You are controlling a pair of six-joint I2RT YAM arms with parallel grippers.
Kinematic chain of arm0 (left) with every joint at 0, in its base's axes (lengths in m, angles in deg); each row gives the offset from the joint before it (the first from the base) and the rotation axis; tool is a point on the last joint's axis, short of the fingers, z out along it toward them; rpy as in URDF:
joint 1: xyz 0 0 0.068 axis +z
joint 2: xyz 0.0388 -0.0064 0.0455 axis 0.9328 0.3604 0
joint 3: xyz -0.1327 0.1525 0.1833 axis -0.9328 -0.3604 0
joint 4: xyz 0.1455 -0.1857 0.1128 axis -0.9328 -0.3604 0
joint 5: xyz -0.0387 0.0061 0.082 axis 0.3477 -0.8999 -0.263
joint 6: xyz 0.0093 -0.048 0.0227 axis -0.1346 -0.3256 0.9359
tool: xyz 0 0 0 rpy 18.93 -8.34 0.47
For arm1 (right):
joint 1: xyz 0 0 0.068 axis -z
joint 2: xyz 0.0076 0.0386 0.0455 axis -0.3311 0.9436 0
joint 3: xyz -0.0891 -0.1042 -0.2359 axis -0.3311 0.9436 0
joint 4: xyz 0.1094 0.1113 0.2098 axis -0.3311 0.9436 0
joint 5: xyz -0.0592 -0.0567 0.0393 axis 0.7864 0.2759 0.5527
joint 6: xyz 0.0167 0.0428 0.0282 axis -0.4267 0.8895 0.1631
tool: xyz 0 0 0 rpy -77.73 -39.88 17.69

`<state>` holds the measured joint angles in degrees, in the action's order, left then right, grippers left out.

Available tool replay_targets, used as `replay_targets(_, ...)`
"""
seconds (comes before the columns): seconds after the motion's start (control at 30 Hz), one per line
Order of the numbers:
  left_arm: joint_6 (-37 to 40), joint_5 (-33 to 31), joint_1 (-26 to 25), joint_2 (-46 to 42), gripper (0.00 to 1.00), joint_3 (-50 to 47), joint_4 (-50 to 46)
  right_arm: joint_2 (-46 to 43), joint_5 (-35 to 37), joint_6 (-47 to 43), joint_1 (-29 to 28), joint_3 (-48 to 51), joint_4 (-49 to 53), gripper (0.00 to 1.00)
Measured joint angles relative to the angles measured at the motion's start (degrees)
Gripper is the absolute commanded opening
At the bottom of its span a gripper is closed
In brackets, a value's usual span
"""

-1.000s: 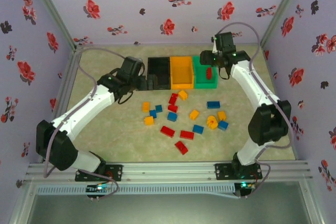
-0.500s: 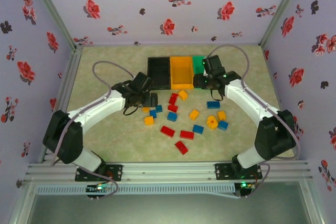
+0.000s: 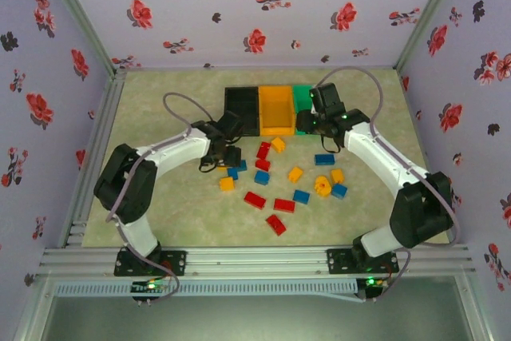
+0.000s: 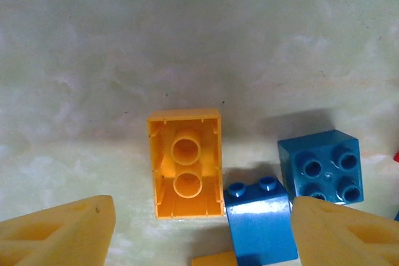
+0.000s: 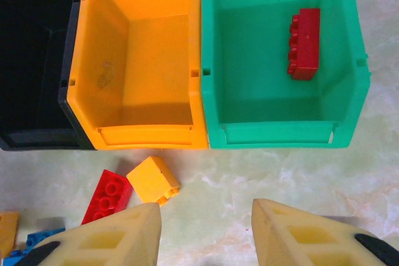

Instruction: Sort the legos into containers by color

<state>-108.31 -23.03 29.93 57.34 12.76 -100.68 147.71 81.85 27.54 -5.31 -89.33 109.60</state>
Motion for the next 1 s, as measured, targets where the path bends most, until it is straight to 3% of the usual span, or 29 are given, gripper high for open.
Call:
replay_targets(0.53,0.31,1.77,3.13,4.31,0.56,0.55,0.11,-0.31,0.09,0.0,0.0,0.0,-0.02,0.4)
replay_targets(0.83,1.16,2.62,3.15,5.16,0.36,0.63,0.07,-0.31,0.11,0.0,0.0,0.0,-0.02,0.4)
replay_targets(1.0,1.38,2.62,3.23,5.27,0.31,2.64,-1.33,-0.31,0.15,0.0,0.0,0.0,-0.02,0.4)
